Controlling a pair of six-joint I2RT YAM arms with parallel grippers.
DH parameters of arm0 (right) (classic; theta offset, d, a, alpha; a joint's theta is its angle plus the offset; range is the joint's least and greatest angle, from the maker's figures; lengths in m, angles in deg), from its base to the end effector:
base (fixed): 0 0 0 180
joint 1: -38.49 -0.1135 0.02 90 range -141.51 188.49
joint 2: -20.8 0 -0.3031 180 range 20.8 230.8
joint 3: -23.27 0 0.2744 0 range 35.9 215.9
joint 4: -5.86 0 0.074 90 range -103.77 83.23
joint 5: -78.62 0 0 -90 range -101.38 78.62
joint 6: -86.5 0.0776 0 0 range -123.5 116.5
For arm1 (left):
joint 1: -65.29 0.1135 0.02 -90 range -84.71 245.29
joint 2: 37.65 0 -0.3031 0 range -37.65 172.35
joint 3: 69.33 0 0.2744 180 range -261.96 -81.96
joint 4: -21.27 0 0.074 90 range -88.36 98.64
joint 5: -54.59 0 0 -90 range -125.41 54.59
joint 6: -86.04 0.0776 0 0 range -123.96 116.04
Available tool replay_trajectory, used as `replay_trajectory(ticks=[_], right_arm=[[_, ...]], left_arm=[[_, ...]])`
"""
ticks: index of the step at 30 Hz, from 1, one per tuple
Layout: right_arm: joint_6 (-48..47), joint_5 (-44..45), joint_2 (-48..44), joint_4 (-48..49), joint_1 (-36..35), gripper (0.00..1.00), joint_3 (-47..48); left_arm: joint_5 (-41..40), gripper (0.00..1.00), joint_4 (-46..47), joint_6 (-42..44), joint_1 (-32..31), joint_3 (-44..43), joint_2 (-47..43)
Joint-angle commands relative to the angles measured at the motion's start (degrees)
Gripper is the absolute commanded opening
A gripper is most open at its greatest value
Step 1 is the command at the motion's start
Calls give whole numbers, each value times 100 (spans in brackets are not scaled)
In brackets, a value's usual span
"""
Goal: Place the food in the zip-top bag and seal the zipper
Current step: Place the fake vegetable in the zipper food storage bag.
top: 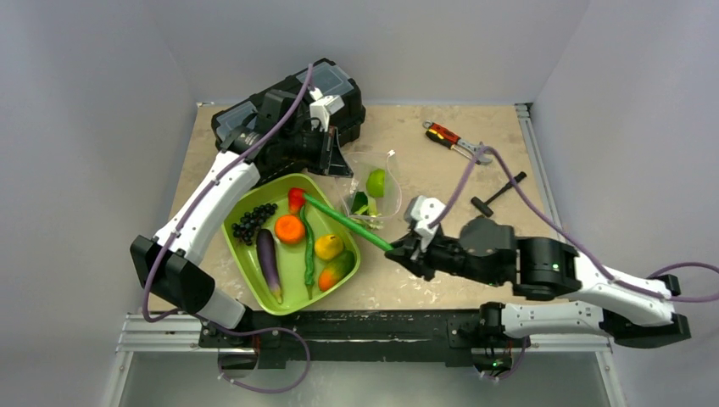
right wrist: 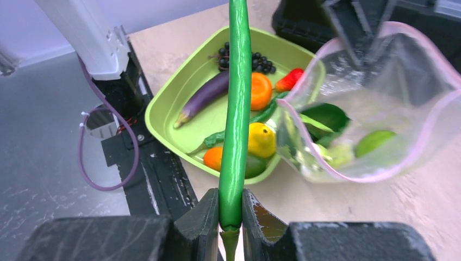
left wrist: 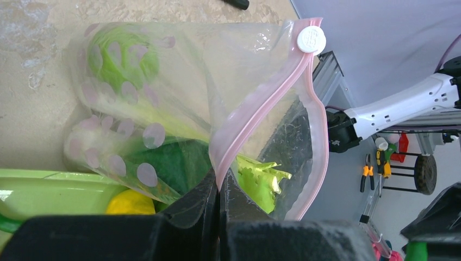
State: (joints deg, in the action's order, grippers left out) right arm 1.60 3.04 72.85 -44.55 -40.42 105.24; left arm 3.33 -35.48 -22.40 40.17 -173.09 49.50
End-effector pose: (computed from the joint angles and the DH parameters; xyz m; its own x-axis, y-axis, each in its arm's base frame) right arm 0.0596 0.2035 0.4372 -0.1476 -0.3052 -0.9408 -0.8960 0.4441 -0.0036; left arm 0.3150 -0.2013 0.4079 -0.7955 0.1005 -0.5976 0.5404 0.5639 -0.6245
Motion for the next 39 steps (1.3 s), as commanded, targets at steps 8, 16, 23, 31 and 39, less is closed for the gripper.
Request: replay_trajectory(ticks=[8, 16, 23, 31, 39], right_arm=[[1428, 1032, -189, -1943, 108, 0, 916], [2756, 1265, -65, -2892, 125, 0, 1511], [3816, 1588, 846, -3860, 194, 0, 2576], [3605, 930, 1129, -3917, 760, 0, 2487], [3819, 479, 1587, -3931, 1292, 0, 2594]], left_arm=[[78, 0, 413, -152, -37, 103, -254], [-260, 0, 497, -143, -238, 204, -266], [-638, 0, 560, -116, -386, 308, -361], [-1073, 0, 618, -24, -581, 390, -565], [-1088, 0, 682, -48, -701, 441, -632]])
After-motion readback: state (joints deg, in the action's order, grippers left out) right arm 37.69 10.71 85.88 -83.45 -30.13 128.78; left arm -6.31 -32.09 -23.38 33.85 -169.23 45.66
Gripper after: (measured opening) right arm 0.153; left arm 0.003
